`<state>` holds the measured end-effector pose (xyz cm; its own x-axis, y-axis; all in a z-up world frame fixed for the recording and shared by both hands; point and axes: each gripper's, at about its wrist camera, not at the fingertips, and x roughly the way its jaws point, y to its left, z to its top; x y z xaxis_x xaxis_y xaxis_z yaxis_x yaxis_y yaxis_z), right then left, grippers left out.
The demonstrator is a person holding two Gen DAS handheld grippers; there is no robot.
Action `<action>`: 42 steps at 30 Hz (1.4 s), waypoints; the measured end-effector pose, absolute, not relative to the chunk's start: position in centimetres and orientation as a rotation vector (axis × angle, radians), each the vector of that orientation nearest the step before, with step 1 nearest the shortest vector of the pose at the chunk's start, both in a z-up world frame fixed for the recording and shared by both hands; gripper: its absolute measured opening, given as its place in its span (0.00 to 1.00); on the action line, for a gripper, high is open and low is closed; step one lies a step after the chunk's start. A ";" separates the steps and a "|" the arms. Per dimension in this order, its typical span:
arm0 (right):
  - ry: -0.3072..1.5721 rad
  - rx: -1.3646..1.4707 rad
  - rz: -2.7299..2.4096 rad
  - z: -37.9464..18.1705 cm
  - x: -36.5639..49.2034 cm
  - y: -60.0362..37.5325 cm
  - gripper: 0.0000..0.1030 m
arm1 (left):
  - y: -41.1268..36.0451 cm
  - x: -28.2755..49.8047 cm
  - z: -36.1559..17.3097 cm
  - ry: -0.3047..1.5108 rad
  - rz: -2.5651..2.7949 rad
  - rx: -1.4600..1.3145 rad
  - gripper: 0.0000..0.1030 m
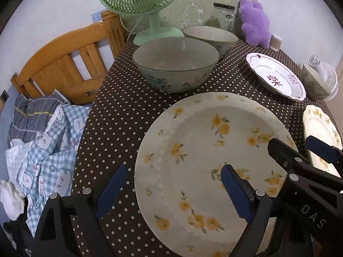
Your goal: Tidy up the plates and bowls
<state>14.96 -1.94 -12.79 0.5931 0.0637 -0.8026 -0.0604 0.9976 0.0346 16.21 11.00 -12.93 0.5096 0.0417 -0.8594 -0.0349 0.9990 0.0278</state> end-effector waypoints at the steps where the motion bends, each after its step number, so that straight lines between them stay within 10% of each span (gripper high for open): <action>1: 0.933 0.002 0.066 -13.0 15.1 -1.8 0.76 | 11.1 16.4 -13.1 1.040 0.044 0.006 0.88; 14: 0.988 -0.005 0.023 -14.8 16.4 -1.6 0.61 | 11.9 17.2 -14.4 1.087 0.075 -0.015 0.65; 42: 1.057 -0.075 0.060 -14.9 16.2 -1.6 0.59 | 11.1 16.5 -13.8 1.155 0.107 -0.020 0.65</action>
<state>16.19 -1.57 -14.95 0.4903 0.0134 -0.8714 -0.0859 0.9958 -0.0331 16.53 11.10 -13.82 0.3996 0.0743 -0.9137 -0.0949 0.9947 0.0394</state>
